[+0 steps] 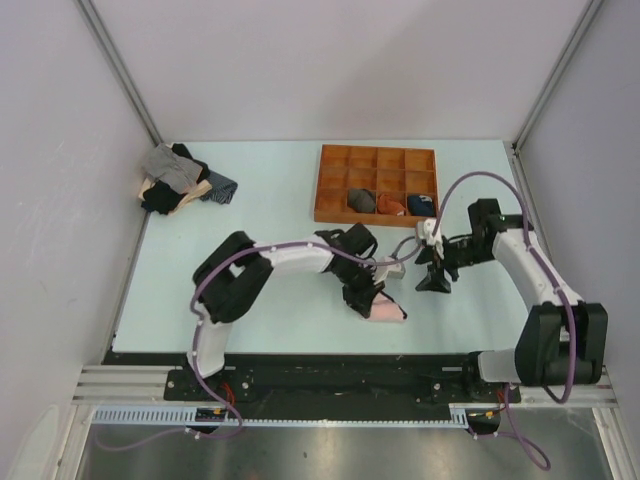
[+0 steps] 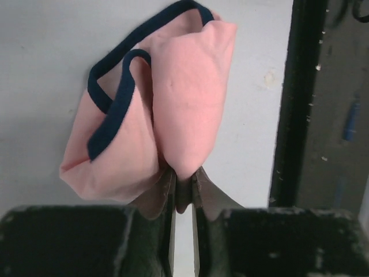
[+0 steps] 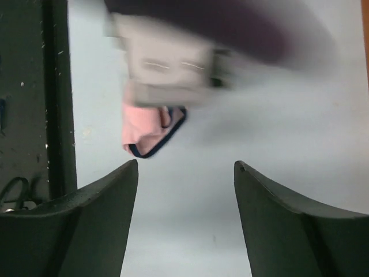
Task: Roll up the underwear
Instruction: Roll the underwear to the center of the board.
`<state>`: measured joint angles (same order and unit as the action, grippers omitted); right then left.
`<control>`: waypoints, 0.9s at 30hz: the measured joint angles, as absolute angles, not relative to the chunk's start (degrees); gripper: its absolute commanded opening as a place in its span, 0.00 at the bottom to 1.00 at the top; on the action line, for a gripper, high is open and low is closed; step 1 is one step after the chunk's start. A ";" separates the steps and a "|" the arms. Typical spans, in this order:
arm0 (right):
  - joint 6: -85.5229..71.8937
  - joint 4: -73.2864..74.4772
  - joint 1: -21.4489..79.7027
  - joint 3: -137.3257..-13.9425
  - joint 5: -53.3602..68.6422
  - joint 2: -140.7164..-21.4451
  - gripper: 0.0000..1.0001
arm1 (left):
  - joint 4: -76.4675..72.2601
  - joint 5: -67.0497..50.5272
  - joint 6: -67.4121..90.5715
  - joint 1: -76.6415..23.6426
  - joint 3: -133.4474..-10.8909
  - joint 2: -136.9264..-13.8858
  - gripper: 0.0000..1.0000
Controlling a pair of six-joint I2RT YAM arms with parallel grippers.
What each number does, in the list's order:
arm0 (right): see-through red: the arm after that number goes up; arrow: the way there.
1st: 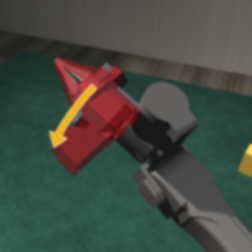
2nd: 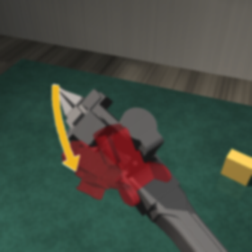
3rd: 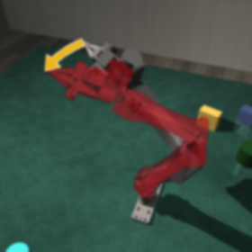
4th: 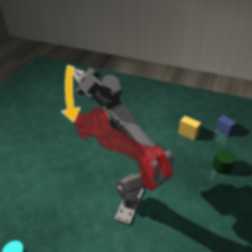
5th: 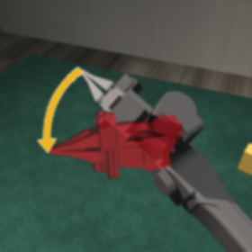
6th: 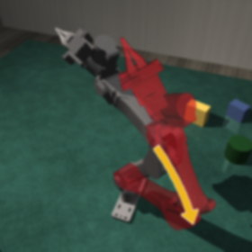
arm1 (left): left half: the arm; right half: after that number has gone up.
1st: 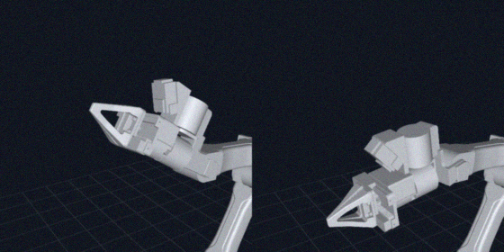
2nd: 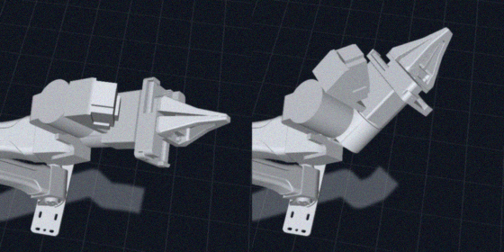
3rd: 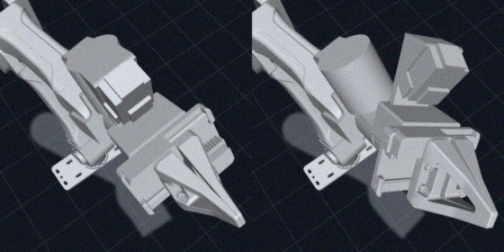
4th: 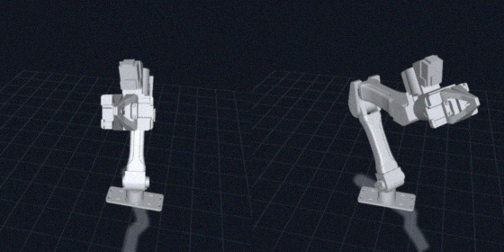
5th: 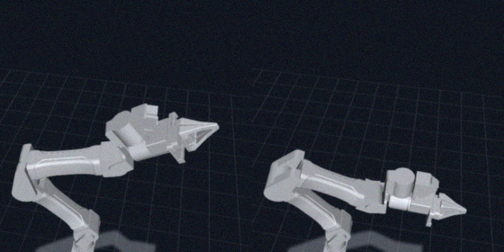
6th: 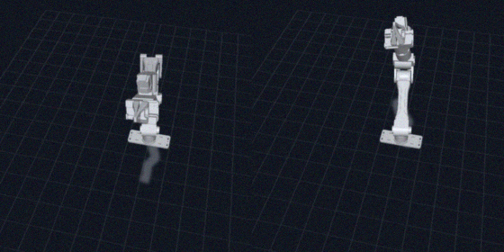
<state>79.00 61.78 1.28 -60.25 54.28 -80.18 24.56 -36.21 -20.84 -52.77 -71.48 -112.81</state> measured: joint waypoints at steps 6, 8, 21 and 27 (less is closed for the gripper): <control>87.18 56.84 11.84 -47.55 52.88 -67.51 0.73 | 41.67 -48.47 -16.82 -48.18 -87.50 -126.04 0.12; 86.59 52.42 18.33 -43.07 50.00 -63.61 0.72 | 43.07 -51.75 -15.75 -47.03 -88.75 -128.01 0.12; 81.23 31.11 36.12 -33.19 30.11 -67.44 0.57 | 43.42 -62.30 -10.15 -43.44 -89.86 -133.19 0.21; 79.75 25.82 37.87 -32.84 25.36 -71.40 0.29 | 39.59 -62.04 -6.81 -43.27 -87.24 -131.55 0.42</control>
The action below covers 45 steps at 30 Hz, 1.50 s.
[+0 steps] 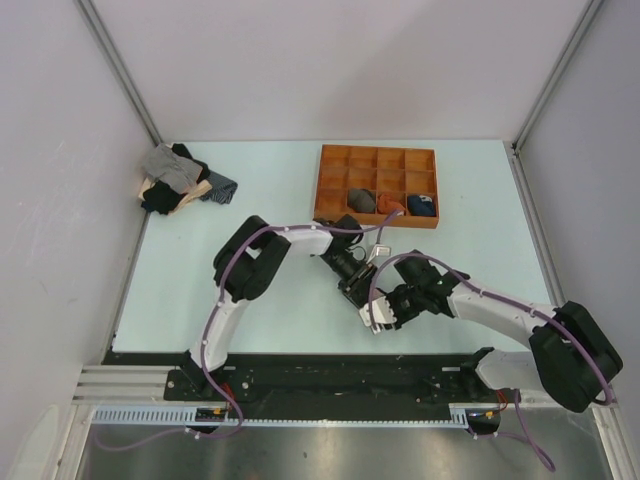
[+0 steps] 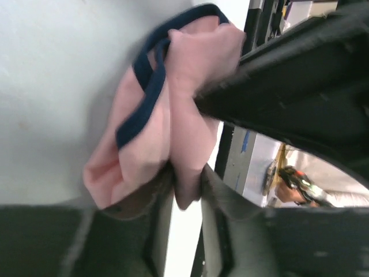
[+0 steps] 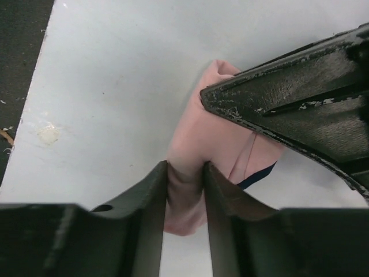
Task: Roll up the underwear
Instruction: Roll the underwear to the center of the board.
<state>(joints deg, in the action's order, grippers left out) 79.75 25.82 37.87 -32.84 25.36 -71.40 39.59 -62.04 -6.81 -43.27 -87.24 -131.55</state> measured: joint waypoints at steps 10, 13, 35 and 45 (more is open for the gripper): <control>75.61 31.51 31.94 -39.99 30.74 -78.76 0.26 | 10.09 -38.30 -0.30 -42.63 -58.28 -99.31 0.66; 74.56 36.49 28.64 -45.23 34.37 -83.59 0.26 | -0.36 -32.93 -0.43 -42.04 -50.24 -88.68 0.68; 75.55 57.80 18.74 -62.00 48.38 -104.12 0.29 | -38.79 -39.99 17.87 -41.98 -42.04 -107.31 1.00; 76.86 59.61 17.69 -62.41 49.41 -105.23 0.29 | -40.64 -44.77 19.51 -41.98 -48.45 -113.75 1.00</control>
<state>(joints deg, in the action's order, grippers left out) 76.86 59.61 17.69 -62.41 49.41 -105.23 -40.64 -44.77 19.51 -41.98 -48.45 -113.75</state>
